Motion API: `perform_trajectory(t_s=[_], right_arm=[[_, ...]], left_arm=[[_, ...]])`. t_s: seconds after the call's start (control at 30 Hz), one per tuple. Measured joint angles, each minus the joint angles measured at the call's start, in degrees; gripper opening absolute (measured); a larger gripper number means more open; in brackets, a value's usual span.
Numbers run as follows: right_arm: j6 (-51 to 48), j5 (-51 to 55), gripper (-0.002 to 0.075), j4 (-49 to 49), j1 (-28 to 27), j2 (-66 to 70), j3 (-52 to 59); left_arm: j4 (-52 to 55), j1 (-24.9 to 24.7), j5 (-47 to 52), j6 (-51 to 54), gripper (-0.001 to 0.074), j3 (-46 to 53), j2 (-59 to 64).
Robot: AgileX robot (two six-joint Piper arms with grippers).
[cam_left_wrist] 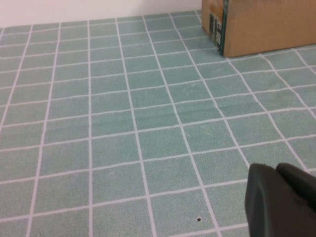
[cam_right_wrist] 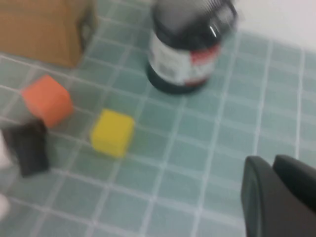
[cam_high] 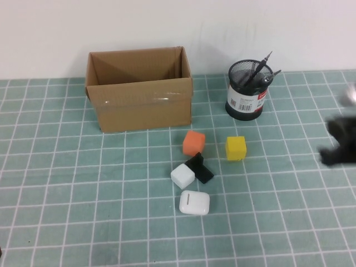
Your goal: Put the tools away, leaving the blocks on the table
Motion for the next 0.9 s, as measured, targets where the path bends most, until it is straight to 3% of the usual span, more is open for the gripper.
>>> perform_trajectory(t_s=[0.23, 0.37, 0.53, 0.9], right_arm=[[-0.3, -5.9, -0.0008, 0.4, -11.2, -22.4, 22.3], [-0.3, -6.9, -0.0008, 0.4, -14.0, -33.7, 30.7], [0.0, -6.8, -0.0008, 0.5, -15.0, -44.2, 35.8], [-0.3, 10.4, -0.0008, 0.3, -16.8, -59.6, 36.0]], left_arm=[[0.0, 0.0, 0.0, 0.0, -0.0004, 0.0, 0.0], [0.0, 0.0, 0.0, 0.0, -0.0004, 0.0, 0.0], [0.0, 0.0, 0.0, 0.0, -0.0004, 0.0, 0.0], [0.0, 0.0, 0.0, 0.0, -0.0004, 0.0, 0.0]])
